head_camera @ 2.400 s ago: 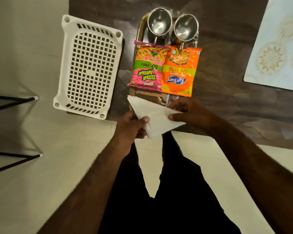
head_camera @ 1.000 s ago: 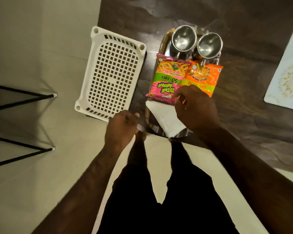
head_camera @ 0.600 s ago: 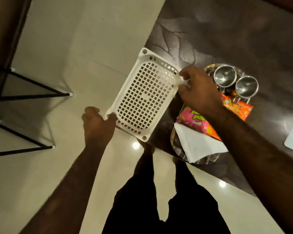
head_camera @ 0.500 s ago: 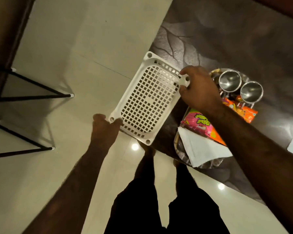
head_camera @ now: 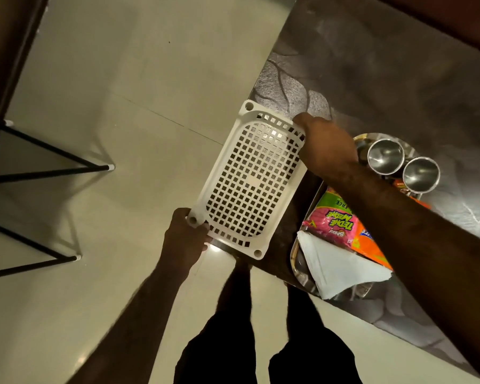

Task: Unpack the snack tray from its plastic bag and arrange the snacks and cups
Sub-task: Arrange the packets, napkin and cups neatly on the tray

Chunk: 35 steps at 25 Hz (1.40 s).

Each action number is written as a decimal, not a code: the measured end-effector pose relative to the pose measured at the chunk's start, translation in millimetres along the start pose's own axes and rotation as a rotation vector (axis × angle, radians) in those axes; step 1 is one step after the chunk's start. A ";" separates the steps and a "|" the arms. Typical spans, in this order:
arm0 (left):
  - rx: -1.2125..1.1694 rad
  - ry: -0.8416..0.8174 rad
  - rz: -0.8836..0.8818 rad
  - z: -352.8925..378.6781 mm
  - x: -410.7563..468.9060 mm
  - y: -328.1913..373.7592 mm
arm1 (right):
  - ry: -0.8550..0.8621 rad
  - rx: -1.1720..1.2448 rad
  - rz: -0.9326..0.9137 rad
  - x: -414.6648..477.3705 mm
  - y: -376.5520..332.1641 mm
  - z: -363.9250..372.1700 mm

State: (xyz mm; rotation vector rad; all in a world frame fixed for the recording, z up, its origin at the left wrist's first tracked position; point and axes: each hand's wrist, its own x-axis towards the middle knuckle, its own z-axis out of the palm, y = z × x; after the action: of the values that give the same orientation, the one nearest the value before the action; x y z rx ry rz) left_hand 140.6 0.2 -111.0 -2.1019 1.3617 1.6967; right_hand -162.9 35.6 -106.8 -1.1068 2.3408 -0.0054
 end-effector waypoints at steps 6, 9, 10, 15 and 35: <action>-0.101 -0.011 -0.060 3.6 -1.0 8.4 | -0.020 -0.003 -0.023 9.2 4.5 -8.5; -0.183 -0.005 -0.070 5.3 -3.8 7.4 | -0.018 0.012 -0.016 10.1 6.4 -8.6; -0.219 0.001 -0.076 5.3 -4.1 5.9 | -0.014 0.014 -0.015 10.4 6.8 -8.2; -0.234 -0.267 -0.248 11.3 -14.9 -0.4 | 0.001 -0.004 -0.005 12.4 6.3 -9.0; -0.229 -0.258 -0.279 29.6 -18.8 -11.3 | -0.020 -0.044 -0.008 2.5 2.8 -5.5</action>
State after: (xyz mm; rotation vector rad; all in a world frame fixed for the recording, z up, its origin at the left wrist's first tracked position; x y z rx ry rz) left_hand 127.5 34.7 -111.0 -1.9764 0.7964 1.9896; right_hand -168.9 34.4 -103.9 -1.1324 2.3284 0.0537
